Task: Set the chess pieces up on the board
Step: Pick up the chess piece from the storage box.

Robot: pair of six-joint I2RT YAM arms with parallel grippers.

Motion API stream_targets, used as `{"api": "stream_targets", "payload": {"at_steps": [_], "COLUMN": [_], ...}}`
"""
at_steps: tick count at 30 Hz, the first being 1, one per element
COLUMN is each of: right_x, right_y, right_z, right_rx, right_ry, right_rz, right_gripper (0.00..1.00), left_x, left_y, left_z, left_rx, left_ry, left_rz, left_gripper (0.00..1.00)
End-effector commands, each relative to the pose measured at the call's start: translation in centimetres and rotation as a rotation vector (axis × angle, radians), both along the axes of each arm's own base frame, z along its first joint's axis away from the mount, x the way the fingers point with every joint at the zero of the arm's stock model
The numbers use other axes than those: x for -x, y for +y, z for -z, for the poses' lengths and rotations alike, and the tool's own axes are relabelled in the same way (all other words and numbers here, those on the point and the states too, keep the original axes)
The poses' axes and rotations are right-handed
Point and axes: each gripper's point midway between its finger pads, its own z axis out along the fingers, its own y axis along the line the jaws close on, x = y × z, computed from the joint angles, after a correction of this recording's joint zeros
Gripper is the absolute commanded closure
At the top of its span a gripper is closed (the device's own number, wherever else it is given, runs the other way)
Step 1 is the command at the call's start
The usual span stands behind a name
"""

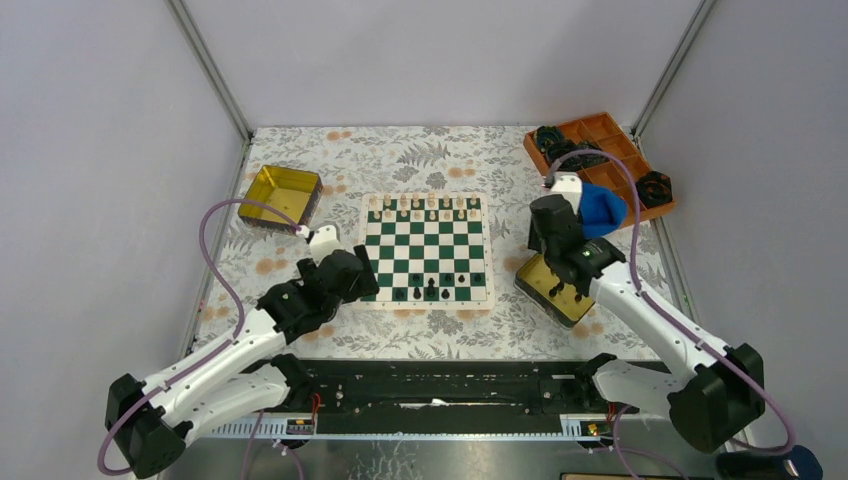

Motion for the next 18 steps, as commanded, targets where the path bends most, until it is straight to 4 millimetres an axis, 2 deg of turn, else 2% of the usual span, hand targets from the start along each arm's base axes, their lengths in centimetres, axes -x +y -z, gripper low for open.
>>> {"api": "stream_targets", "payload": {"at_steps": [1, 6, 12, 18], "right_x": [1.0, 1.0, 0.7, 0.4], "right_y": [-4.1, -6.2, -5.8, -5.7], "right_z": [1.8, 4.9, 9.6, 11.2], "right_rx": [-0.053, -0.105, -0.226, -0.234], "right_ry": [0.019, 0.107, 0.222, 0.266], "right_rz": [0.156, 0.234, 0.245, 0.249], "right_gripper": [0.52, 0.53, 0.58, 0.6], "left_x": [-0.6, -0.4, -0.1, -0.1], "left_y": [-0.4, -0.5, -0.3, -0.3], "left_z": [0.2, 0.0, -0.6, -0.6], "left_rx": [0.007, 0.022, 0.052, 0.053], "left_ry": [-0.006, -0.013, -0.038, -0.037], "left_rz": [0.003, 0.01, 0.01, 0.012], "left_gripper": [0.01, 0.01, 0.01, 0.01]}}
